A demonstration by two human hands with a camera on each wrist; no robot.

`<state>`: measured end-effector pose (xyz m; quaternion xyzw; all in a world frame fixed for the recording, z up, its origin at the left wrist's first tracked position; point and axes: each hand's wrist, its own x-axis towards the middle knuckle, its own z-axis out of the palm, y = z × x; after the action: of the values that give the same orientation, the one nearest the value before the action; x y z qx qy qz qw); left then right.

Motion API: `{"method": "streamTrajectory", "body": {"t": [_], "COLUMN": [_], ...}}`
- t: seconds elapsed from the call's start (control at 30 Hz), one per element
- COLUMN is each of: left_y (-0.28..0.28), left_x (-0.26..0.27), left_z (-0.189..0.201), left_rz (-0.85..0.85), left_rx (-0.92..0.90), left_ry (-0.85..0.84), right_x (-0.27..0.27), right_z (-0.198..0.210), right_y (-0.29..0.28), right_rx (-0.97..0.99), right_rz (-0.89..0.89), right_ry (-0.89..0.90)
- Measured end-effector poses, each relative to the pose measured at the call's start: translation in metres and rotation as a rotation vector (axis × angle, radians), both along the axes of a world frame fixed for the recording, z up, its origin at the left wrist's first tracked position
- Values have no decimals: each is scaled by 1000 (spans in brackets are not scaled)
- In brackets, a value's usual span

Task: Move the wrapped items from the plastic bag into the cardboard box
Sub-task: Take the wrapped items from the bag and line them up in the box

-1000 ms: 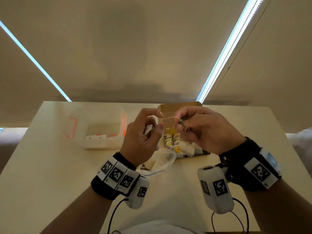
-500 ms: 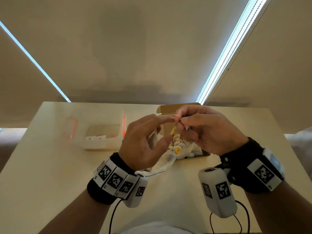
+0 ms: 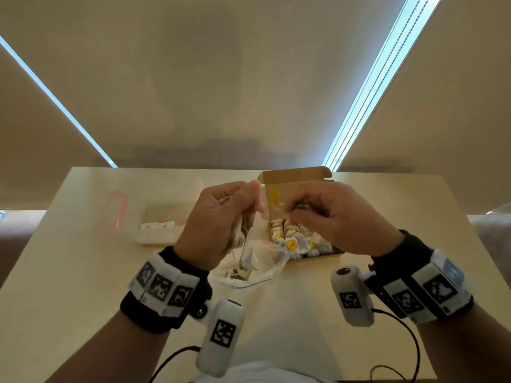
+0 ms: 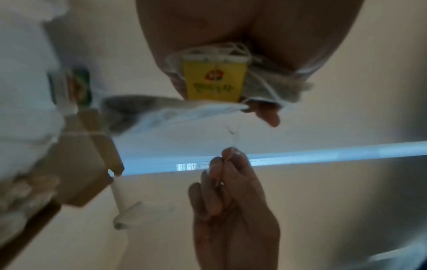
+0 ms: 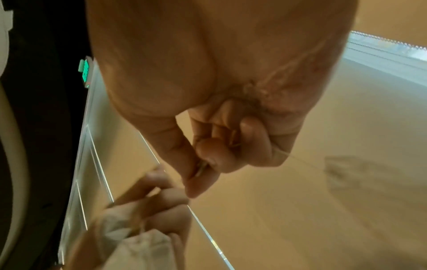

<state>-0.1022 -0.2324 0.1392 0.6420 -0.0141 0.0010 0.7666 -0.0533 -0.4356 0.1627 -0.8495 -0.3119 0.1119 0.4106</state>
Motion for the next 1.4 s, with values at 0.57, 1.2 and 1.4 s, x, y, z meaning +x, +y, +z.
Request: {"method": "streamTrajectory", "body": {"t": [0.57, 1.2, 1.4], "left_y": [4, 12, 12], "left_x": [-6, 4, 8], "left_z": [-10, -6, -26], "left_rz": [-152, 52, 92], "left_rx": [457, 28, 416], "left_ry": [82, 60, 91], "right_x": [-3, 0, 2], "right_z": [-7, -7, -5], "right_y": [0, -1, -4], "right_rx": [246, 176, 455], "right_rz": [-98, -66, -157], "right_ry": [467, 468, 568]}}
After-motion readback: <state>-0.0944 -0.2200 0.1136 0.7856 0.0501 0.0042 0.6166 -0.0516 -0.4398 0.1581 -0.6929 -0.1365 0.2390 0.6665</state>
